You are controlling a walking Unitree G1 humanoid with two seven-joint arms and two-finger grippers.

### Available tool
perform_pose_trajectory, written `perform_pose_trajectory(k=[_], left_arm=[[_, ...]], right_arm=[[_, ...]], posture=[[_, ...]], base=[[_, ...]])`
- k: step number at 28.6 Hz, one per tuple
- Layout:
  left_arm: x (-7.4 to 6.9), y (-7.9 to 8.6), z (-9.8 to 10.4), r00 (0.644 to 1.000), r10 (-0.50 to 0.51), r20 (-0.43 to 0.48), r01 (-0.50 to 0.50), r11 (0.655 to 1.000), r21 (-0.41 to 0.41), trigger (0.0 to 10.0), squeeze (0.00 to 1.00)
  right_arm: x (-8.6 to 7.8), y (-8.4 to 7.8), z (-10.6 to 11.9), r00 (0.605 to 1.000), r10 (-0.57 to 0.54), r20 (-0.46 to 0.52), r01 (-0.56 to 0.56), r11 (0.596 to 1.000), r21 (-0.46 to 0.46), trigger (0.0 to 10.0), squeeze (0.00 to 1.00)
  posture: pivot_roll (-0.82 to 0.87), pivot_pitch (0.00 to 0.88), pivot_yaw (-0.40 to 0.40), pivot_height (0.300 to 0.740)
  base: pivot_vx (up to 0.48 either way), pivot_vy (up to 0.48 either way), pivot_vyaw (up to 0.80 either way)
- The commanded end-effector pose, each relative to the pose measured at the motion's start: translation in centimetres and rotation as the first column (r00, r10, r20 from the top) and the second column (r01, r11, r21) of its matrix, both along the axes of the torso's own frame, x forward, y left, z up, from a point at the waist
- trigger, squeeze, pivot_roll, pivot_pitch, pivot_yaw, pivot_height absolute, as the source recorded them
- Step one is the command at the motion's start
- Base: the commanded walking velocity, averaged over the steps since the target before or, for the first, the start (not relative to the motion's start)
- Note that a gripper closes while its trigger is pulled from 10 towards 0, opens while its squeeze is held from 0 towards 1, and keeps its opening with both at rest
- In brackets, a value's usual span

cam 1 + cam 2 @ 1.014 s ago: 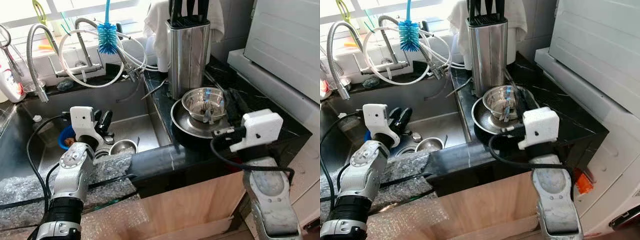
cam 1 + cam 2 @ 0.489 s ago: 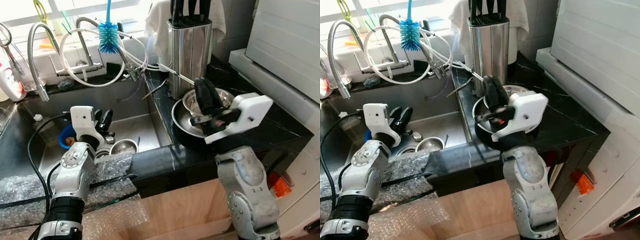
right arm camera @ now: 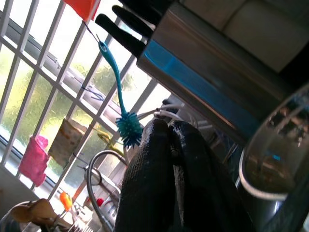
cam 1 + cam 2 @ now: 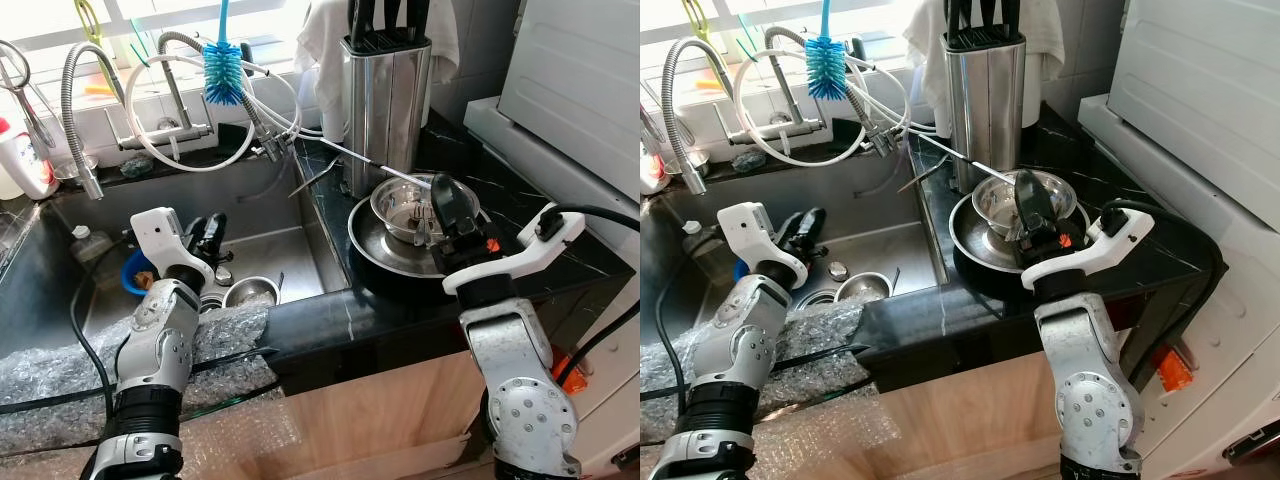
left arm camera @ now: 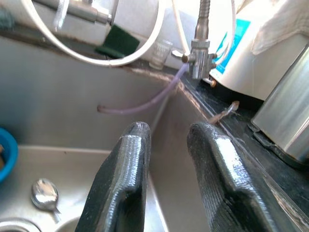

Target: Kitchen organization

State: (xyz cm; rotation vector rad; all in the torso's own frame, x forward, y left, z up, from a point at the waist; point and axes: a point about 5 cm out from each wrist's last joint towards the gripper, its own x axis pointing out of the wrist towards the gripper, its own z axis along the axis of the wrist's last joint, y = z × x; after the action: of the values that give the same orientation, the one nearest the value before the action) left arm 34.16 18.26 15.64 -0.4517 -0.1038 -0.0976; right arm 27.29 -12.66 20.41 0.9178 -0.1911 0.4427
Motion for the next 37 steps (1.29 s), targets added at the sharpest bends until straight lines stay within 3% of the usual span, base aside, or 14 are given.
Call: perform_pose_trajectory(k=[1, 6, 7, 8, 9, 15, 22, 24, 37], left_arm=[[0.3, 0.3, 1.2, 1.000, -0.004, 0.031, 0.005, 1.000, -0.026, 10.0, 0.00], [0.4, 0.4, 1.8, 0.999, -0.021, 0.034, 0.026, 0.990, -0.142, 10.0, 0.00], [0.4, 0.3, 2.1, 0.998, -0.037, 0.045, 0.045, 0.981, -0.191, 10.0, 0.27], [0.3, 0.2, 2.3, 0.997, -0.053, 0.052, 0.063, 0.974, -0.219, 10.0, 0.27], [0.3, -0.1, 2.5, 0.995, -0.076, 0.060, 0.089, 0.966, -0.244, 10.0, 1.00], [-0.4, -2.3, 3.5, 0.963, -0.244, 0.118, 0.269, 0.914, -0.303, 10.0, 1.00], [-0.6, -2.6, 3.9, 0.957, -0.261, 0.129, 0.290, 0.879, -0.378, 10.0, 1.00], [-0.6, -2.7, 3.9, 0.956, -0.263, 0.133, 0.294, 0.871, -0.392, 10.0, 0.00], [-0.7, -2.9, 4.0, 0.951, -0.279, 0.134, 0.310, 0.844, -0.438, 10.0, 0.00]], right_arm=[[-0.4, 1.6, -0.9, 0.997, 0.058, -0.052, -0.050, 0.987, 0.151, 10.0, 0.00], [-0.4, 1.9, -0.9, 0.990, 0.129, -0.064, -0.115, 0.975, 0.189, 10.0, 0.00], [-0.4, 2.1, -0.9, 0.987, 0.148, -0.065, -0.132, 0.971, 0.197, 10.0, 0.00], [-0.4, 2.2, -0.9, 0.985, 0.159, -0.065, -0.144, 0.971, 0.192, 10.0, 0.00], [-0.4, 2.4, -0.8, 0.983, 0.170, -0.064, -0.155, 0.970, 0.189, 10.0, 0.00], [-0.2, 3.4, -0.9, 0.970, 0.232, -0.078, -0.217, 0.962, 0.165, 10.0, 0.00], [0.0, 3.7, -0.8, 0.967, 0.242, -0.079, -0.229, 0.961, 0.154, 10.0, 0.00], [0.1, 3.7, -0.8, 0.968, 0.240, -0.079, -0.226, 0.962, 0.153, 10.0, 0.00], [0.0, 4.0, -1.1, 0.962, 0.261, -0.083, -0.250, 0.960, 0.128, 10.0, 0.00]], posture=[[-0.13, 0.000, 0.100, 0.740], [-0.12, 0.000, 0.100, 0.740], [-0.12, 0.000, 0.098, 0.740], [-0.12, 0.000, 0.098, 0.740], [-0.12, 0.000, 0.095, 0.740], [-0.11, 0.000, 0.091, 0.740], [-0.10, 0.000, 0.088, 0.740], [-0.10, 0.000, 0.088, 0.740], [-0.11, 0.000, 0.089, 0.740]], base=[[0.000, 0.000, 0.00], [0.000, 0.000, 0.00], [0.000, 0.000, 0.00], [0.000, 0.000, 0.00], [0.000, 0.000, 0.00], [0.000, 0.000, 0.00], [0.000, 0.000, 0.00], [0.000, 0.000, 0.00], [0.000, 0.000, 0.00]])
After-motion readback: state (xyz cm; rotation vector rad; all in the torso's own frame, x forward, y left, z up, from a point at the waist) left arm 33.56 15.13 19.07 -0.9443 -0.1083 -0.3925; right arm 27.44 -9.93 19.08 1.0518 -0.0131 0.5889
